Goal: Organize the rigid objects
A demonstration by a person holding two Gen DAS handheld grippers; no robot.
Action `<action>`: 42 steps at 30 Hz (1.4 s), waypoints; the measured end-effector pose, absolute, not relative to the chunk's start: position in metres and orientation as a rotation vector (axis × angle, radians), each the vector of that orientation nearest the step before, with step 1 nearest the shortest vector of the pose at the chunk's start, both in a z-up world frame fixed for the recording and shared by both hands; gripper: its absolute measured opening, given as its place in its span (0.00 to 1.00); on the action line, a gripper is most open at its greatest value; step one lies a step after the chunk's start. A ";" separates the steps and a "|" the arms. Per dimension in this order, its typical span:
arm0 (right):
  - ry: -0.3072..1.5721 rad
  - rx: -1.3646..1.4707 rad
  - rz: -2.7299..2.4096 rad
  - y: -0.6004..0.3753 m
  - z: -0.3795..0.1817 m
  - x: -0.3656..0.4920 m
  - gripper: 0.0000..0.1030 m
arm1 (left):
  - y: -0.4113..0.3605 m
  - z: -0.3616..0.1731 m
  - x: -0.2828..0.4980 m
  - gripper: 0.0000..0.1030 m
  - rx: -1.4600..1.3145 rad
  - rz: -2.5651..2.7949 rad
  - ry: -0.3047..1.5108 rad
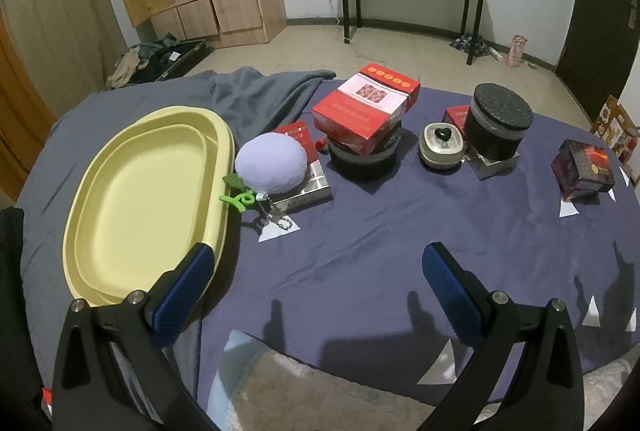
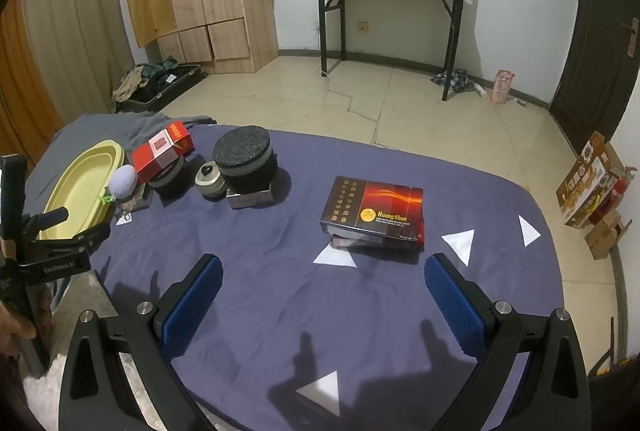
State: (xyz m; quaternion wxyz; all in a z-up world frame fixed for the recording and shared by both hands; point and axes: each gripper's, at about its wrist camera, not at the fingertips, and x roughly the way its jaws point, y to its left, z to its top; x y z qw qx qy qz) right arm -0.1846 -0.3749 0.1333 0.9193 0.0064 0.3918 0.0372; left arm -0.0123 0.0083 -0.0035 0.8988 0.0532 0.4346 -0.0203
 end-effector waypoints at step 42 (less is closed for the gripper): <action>0.807 0.010 0.073 -0.374 0.134 -0.183 1.00 | 0.009 -0.006 -0.012 1.00 0.110 -0.050 0.915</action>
